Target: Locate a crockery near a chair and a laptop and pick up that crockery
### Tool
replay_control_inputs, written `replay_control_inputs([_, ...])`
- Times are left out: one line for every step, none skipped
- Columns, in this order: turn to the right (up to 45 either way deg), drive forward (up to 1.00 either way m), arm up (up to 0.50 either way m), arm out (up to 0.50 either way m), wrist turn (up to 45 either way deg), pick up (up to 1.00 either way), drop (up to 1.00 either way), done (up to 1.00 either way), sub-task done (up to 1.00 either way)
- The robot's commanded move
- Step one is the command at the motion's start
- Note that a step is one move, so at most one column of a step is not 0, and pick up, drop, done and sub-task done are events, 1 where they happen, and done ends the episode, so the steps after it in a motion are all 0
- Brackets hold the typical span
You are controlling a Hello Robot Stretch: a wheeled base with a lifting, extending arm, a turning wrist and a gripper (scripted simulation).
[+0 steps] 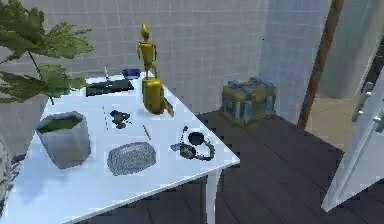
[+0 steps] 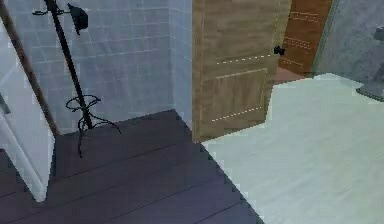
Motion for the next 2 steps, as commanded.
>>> replay_control_inputs([36.0, 0.00, 0.00, 0.00, 0.0, 0.00, 0.00, 0.00, 0.00])
replay_control_inputs([0.0, 0.75, 0.00, 0.00, 0.0, 0.00, 0.00, 0.00, 0.00])
